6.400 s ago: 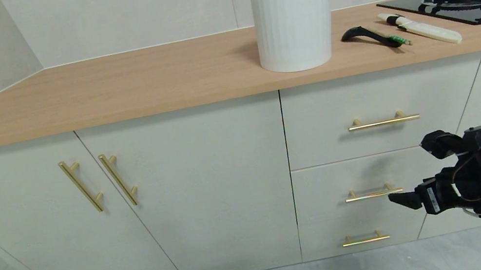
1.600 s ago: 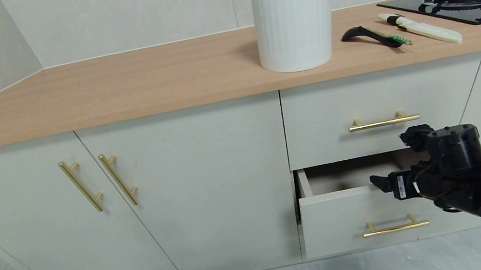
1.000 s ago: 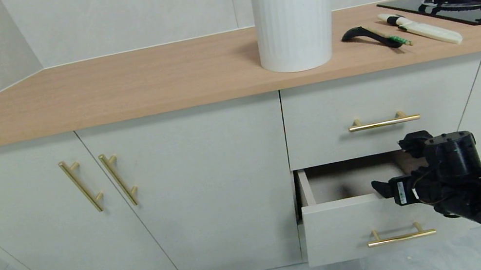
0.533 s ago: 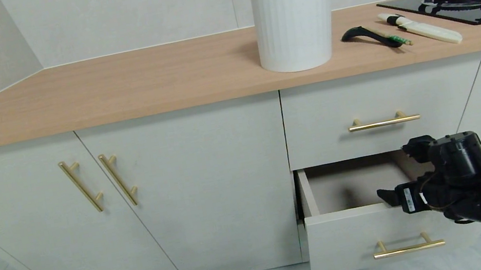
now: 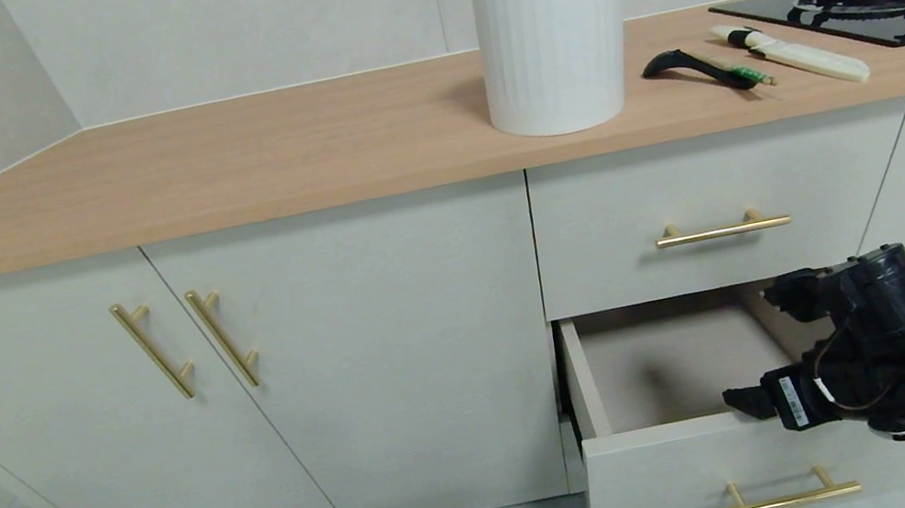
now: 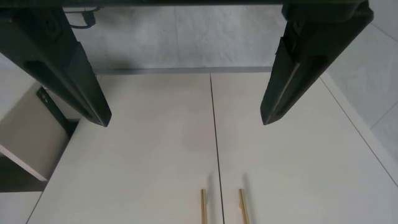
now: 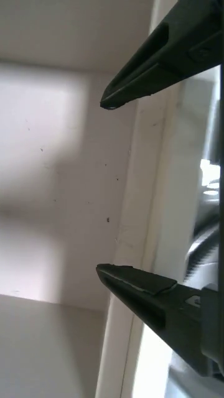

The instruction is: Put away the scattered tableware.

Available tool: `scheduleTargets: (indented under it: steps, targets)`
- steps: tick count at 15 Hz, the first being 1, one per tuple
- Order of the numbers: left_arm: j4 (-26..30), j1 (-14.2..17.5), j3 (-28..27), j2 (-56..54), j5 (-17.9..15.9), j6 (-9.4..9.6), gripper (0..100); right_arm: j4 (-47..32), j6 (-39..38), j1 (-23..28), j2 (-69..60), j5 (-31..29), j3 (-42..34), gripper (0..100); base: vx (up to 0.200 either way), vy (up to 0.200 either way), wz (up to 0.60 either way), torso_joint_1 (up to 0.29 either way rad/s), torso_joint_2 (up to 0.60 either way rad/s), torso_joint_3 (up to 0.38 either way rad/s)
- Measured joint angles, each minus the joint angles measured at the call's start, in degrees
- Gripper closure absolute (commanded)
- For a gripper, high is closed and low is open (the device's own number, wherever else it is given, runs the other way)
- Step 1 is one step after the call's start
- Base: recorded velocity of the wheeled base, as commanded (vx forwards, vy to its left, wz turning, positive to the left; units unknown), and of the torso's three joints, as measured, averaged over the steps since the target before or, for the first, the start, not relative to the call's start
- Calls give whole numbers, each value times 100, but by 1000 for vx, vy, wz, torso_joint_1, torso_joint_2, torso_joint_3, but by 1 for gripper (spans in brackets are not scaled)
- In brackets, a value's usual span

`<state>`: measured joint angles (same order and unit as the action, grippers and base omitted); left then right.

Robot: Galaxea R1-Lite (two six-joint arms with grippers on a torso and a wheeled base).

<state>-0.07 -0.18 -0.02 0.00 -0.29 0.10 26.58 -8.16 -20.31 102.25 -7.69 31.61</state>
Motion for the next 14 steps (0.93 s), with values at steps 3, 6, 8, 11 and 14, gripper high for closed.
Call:
scheduleTargets:
  steps: [3,6,8,11,14]
  targets:
    - [0,0,2,0,2,0,0,-663,230,-66,-145,0,68,0,0,0,0,0,0,0]
    - [0,0,2,0,-2,0,0,-1279,310,-116,-236,28,160,0,0,0,0,0,0,0]
    - [2,0,2,0,2,0,0,-1910,391,-177,-324,89,262,0,0,0,0,0,0,0]
    - [0,0,0,0,2,0,0,-2633,762,-278,-460,113,315,0,0,0,0,0,0,0]
    - [0,0,0,0,2,0,0,-3060,818,-396,-538,113,328,0,0,0,0,0,0,0]
